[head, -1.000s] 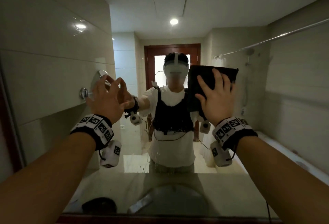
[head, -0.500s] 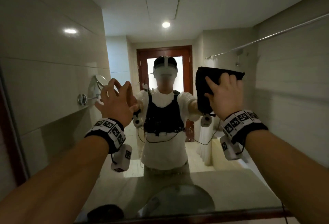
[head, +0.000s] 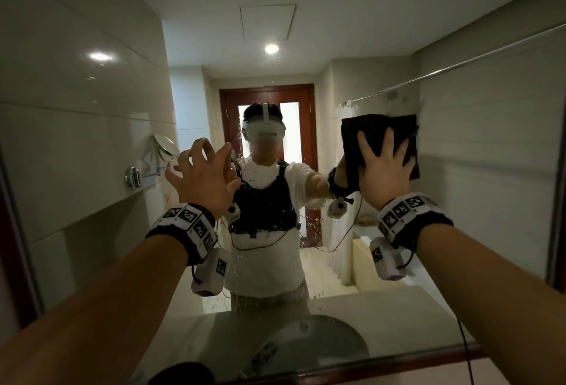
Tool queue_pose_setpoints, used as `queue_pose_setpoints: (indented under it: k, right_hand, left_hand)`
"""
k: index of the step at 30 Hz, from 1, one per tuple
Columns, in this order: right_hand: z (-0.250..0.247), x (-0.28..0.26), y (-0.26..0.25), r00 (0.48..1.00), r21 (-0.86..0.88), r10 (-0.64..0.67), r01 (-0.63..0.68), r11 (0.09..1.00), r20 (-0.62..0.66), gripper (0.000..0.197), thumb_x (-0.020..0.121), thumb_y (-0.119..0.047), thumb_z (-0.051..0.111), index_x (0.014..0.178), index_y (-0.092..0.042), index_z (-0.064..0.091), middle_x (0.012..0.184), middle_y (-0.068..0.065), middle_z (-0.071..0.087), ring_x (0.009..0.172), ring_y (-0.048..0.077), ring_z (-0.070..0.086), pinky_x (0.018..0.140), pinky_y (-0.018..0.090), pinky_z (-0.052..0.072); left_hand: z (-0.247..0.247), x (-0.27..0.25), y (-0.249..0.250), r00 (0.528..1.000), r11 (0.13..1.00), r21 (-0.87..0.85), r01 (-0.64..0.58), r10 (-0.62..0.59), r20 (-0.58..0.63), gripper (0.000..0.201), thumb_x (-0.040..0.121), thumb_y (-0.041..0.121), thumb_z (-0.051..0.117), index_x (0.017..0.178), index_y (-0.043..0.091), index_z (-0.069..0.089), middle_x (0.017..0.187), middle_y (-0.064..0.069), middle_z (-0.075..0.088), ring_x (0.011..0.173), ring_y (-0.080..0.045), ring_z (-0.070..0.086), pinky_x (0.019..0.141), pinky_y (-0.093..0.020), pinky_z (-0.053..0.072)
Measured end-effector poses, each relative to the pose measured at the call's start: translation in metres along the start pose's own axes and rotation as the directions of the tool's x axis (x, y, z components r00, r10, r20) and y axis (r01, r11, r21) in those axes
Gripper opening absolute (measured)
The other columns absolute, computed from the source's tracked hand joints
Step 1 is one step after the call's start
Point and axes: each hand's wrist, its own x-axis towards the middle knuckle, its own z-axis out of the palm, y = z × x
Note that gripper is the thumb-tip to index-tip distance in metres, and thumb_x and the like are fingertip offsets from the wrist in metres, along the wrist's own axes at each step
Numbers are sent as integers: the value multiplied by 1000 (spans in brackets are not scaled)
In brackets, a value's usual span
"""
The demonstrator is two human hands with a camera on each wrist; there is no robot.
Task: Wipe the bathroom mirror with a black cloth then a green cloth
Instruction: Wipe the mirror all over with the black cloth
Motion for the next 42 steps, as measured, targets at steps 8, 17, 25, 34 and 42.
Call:
queue_pose_setpoints:
  k: [8, 17, 25, 34, 42]
  right_hand:
    - [-8, 29, -9, 998, 220, 51, -57, 974, 34, 73, 100, -52, 41, 155, -46, -6, 165, 1, -19, 149, 45, -9, 114, 70, 13]
    - [-3, 55, -63, 984, 213, 99, -65, 975, -151, 70, 100, -55, 34, 158, -36, -1, 166, 6, -11, 149, 45, -7, 113, 72, 8]
    - [2, 25, -150, 820, -10, -515, 530, 848, -251, 67, 96, -57, 40, 156, -41, 14, 167, 7, -1, 149, 47, -6, 112, 74, 1]
    - [14, 11, -157, 730, -106, -659, 652, 751, -182, 65, 95, -58, 43, 154, -45, 20, 166, 0, 13, 151, 42, 1, 113, 72, 5]
    - [-23, 77, -90, 966, 157, -167, 199, 967, -197, 66, 99, -61, 31, 156, -45, 3, 167, -2, -11, 150, 38, -13, 115, 69, -2]
  left_hand:
    - [-26, 10, -28, 996, 998, 6, 66, -66, -61, 71, 84, 41, 72, 144, 44, 34, 161, -3, 11, 146, -36, 11, 109, -69, 24]
    - [-19, 17, -60, 987, 985, 61, 160, -158, -37, 90, 80, 54, 73, 148, 47, 14, 162, -2, 3, 146, -38, 13, 109, -66, 29]
    - [-21, 17, -59, 986, 984, 66, 168, -168, -8, 91, 82, 51, 72, 151, 46, 13, 162, -3, 0, 147, -37, 9, 111, -67, 25]
    - [-24, 16, -62, 988, 984, 95, 153, -152, -18, 89, 82, 50, 71, 152, 45, 15, 163, -5, 3, 146, -37, 13, 110, -64, 28]
    - [-21, 17, -62, 988, 984, 98, 152, -148, -38, 92, 79, 52, 74, 149, 47, 15, 161, -5, 6, 144, -38, 16, 108, -66, 30]
